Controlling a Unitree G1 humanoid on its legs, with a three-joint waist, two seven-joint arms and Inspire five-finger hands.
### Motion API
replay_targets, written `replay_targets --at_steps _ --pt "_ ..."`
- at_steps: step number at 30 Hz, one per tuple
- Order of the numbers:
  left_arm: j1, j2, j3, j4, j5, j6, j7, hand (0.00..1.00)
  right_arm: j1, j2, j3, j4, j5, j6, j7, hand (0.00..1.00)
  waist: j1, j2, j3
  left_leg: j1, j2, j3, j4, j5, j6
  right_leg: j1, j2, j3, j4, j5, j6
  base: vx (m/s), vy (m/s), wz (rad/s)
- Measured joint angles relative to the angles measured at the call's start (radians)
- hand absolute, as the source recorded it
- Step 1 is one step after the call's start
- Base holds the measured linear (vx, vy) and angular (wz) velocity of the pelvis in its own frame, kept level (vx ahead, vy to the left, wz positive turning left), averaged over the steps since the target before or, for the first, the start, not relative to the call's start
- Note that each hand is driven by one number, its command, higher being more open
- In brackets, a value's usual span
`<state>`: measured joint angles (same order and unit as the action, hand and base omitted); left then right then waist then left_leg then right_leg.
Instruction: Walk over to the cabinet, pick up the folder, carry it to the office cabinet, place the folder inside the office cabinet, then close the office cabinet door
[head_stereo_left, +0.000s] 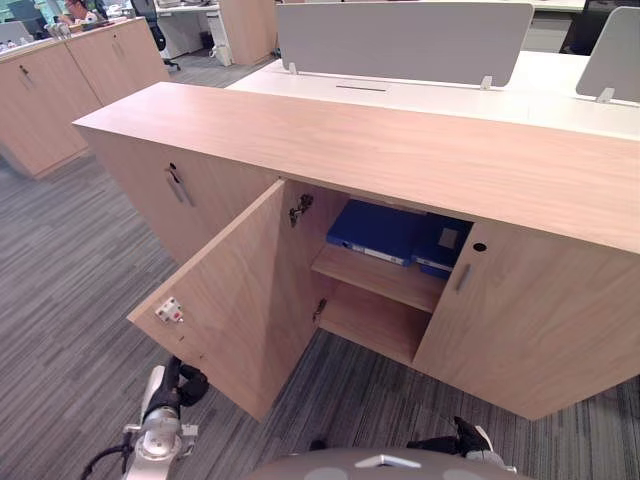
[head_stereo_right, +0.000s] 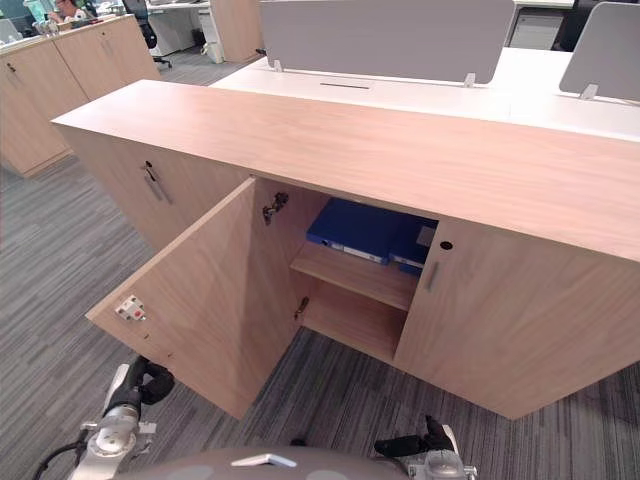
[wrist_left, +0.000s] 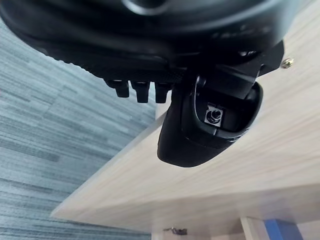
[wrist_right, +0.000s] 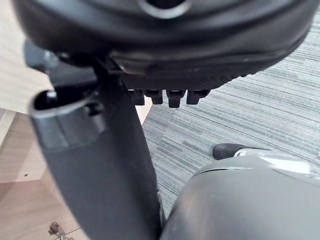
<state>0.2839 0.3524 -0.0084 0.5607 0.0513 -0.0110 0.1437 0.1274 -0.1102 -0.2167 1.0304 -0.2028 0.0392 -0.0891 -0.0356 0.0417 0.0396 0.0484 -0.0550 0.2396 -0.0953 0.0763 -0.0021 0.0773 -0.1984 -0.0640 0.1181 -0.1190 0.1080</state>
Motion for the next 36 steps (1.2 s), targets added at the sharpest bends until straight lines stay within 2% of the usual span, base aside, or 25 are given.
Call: replay_targets --at_steps 2,3,4,5,6,7,8,9,10,11,13,14,18,21,24,25,27,28,31,32,36 --pt "0.002 -0.004 -0.048 0.036 0.0 0.001 -0.005 1.0 0.004 0.005 -0.001 0.007 0.001 -0.001 -0.002 1.0 -0.022 -0.001 0.002 -0.007 -0.007 0.008 0.006 -0.001 -0.004 -0.015 -0.011 0.023 -0.001 -0.002 -0.008 -0.06 0.045 -0.2" --pt "0.003 -0.013 -0.081 0.062 0.0 0.005 -0.019 1.0 0.004 -0.005 -0.003 0.007 0.006 -0.004 -0.003 1.0 -0.025 0.013 0.002 -0.008 -0.005 0.024 0.0 0.005 0.003 -0.023 -0.002 0.041 -0.002 -0.001 -0.009 -0.06 0.058 -0.47" --pt "0.009 -0.014 -0.132 0.074 0.002 0.02 -0.04 1.0 0.003 -0.008 -0.003 0.002 0.008 -0.008 -0.004 1.0 -0.036 0.017 0.001 -0.01 -0.007 0.048 -0.001 -0.016 -0.006 -0.032 -0.005 0.051 -0.005 -0.004 -0.028 -0.06 0.059 -0.48" --pt "0.013 -0.016 -0.154 0.078 0.003 0.022 -0.048 1.0 0.006 0.002 -0.001 0.001 0.007 -0.01 -0.005 1.0 -0.046 0.002 -0.005 -0.017 -0.017 0.064 0.006 -0.055 -0.055 -0.046 -0.023 0.059 -0.011 -0.005 -0.047 -0.07 0.099 -0.41" --pt "0.005 -0.02 -0.196 0.083 0.008 0.025 -0.07 1.0 0.0 0.021 0.0 0.007 0.007 -0.019 -0.008 1.0 -0.057 -0.031 -0.01 -0.091 -0.02 0.061 0.217 -0.044 0.107 -0.086 -0.065 0.097 -0.007 -0.003 -0.042 0.01 0.052 -0.55" --pt "0.006 -0.03 -0.246 0.079 0.023 0.021 -0.088 1.0 -0.007 0.01 -0.001 0.001 0.008 -0.021 -0.007 1.0 -0.053 -0.002 -0.012 -0.095 0.011 0.013 0.257 -0.131 0.099 -0.106 -0.028 0.126 -0.005 0.006 -0.035 0.02 0.094 -0.89" --pt "-0.004 -0.044 -0.281 0.081 0.038 0.022 -0.119 1.0 -0.015 -0.006 0.003 0.012 0.008 -0.017 0.0 1.0 -0.063 -0.003 -0.012 -0.052 0.016 0.053 0.2 -0.158 0.042 -0.1 -0.027 0.166 -0.029 0.036 -0.014 0.05 0.05 -0.94" --pt "-0.012 -0.051 -0.313 0.08 0.042 0.02 -0.134 1.0 -0.016 -0.002 0.003 0.011 0.008 -0.016 -0.004 1.0 -0.073 -0.007 -0.015 -0.029 0.018 0.084 0.165 -0.155 0.037 -0.1 -0.022 0.165 -0.03 0.036 -0.016 0.0 0.097 -0.84" --pt "-0.025 -0.067 -0.343 0.081 0.046 0.026 -0.138 1.0 -0.013 0.002 0.002 0.008 0.009 -0.018 -0.009 1.0 -0.083 0.006 -0.02 -0.019 0.022 0.099 0.137 -0.153 0.035 -0.112 -0.004 0.156 -0.016 0.037 -0.016 -0.01 0.086 -0.91" --pt "-0.047 -0.082 -0.377 0.08 0.049 0.015 -0.154 1.0 -0.014 0.009 0.003 0.003 0.009 -0.021 -0.01 1.0 -0.094 0.004 -0.024 -0.003 0.024 0.122 0.113 -0.153 0.035 -0.127 0.041 0.149 0.004 0.036 -0.018 0.0 0.07 -0.76" --pt "-0.098 -0.1 -0.414 0.074 0.053 0.004 -0.17 1.0 -0.014 0.015 -0.001 0.003 0.011 -0.021 -0.01 1.0 -0.119 0.003 -0.024 0.0 0.02 0.129 0.099 -0.15 0.03 -0.127 0.049 0.171 -0.012 0.039 -0.02 0.02 0.068 -0.37" --pt "-0.142 -0.135 -0.42 0.068 0.058 -0.024 -0.174 1.0 -0.016 0.021 -0.002 0.0 0.012 -0.022 -0.014 1.0 -0.137 -0.002 -0.028 0.01 0.013 0.133 0.071 -0.143 0.02 -0.127 0.049 0.177 -0.028 0.04 -0.021 0.05 0.069 -0.18" --pt "-0.248 -0.155 -0.42 0.031 0.058 -0.069 -0.168 1.0 -0.015 0.022 -0.002 -0.005 0.012 -0.022 -0.021 1.0 -0.161 0.003 -0.021 0.027 0.019 0.139 0.036 -0.131 0.0 -0.126 0.064 0.182 -0.066 0.056 -0.036 0.09 0.026 -0.26" --pt "-0.331 -0.146 -0.401 0.04 0.071 -0.068 -0.127 1.0 -0.015 0.018 -0.002 -0.008 0.013 -0.024 -0.023 1.0 -0.171 0.011 -0.013 0.041 0.032 0.163 0.026 -0.12 -0.017 -0.127 0.077 0.186 -0.081 0.103 -0.033 0.12 -0.028 -0.32" --pt "-0.401 -0.12 -0.374 0.083 0.079 -0.067 -0.093 1.0 -0.017 0.011 -0.002 -0.008 0.026 -0.025 -0.025 1.0 -0.189 0.028 -0.011 0.045 0.057 0.168 0.03 -0.116 -0.017 -0.127 0.102 0.186 -0.094 0.145 -0.018 0.17 -0.063 -0.19" --pt "-0.436 -0.109 -0.351 0.112 0.079 -0.065 -0.078 1.0 -0.018 0.007 -0.003 -0.004 0.033 -0.025 -0.025 1.0 -0.189 0.042 -0.008 0.045 0.068 0.171 0.031 -0.108 -0.005 -0.127 0.117 0.183 -0.1 0.148 -0.02 0.21 -0.086 -0.15" --pt "-0.491 -0.097 -0.319 0.155 0.08 -0.054 -0.06 1.0 -0.024 0.004 -0.002 -0.001 0.045 -0.026 -0.025 1.0 -0.191 0.045 0.001 0.044 0.086 0.172 0.031 -0.108 -0.006 -0.128 0.135 0.178 -0.1 0.149 -0.022 0.13 -0.079 -0.12" --pt "-0.541 -0.084 -0.298 0.197 0.08 -0.038 -0.047 1.0 -0.029 0.003 -0.002 0.004 0.047 -0.026 -0.026 1.0 -0.193 0.048 0.011 0.046 0.103 0.171 0.031 -0.112 -0.02 -0.128 0.149 0.175 -0.1 0.15 -0.025 0.09 -0.081 -0.1" --pt "-0.589 -0.086 -0.289 0.23 0.079 -0.03 -0.033 1.0 -0.037 -0.005 -0.001 0.002 0.048 -0.03 -0.031 1.0 -0.201 0.061 0.03 0.05 0.117 0.167 0.031 -0.114 -0.038 -0.127 0.159 0.171 -0.099 0.149 -0.028 0.05 -0.058 -0.09" --pt "-0.61 -0.087 -0.281 0.237 0.076 -0.024 -0.02 1.0 -0.041 -0.007 0.0 -0.006 0.05 -0.033 -0.031 1.0 -0.211 0.064 0.044 0.05 0.12 0.163 0.033 -0.113 -0.053 -0.128 0.158 0.171 -0.099 0.147 -0.032 0.01 -0.035 -0.08" --pt "-0.632 -0.089 -0.247 0.257 0.064 -0.022 0.006 1.0 -0.042 -0.003 0.001 -0.016 0.067 -0.043 -0.032 1.0 -0.222 0.063 0.063 0.049 0.123 0.163 0.054 -0.122 -0.068 -0.128 0.156 0.172 -0.1 0.146 -0.033 -0.02 -0.025 -0.12"
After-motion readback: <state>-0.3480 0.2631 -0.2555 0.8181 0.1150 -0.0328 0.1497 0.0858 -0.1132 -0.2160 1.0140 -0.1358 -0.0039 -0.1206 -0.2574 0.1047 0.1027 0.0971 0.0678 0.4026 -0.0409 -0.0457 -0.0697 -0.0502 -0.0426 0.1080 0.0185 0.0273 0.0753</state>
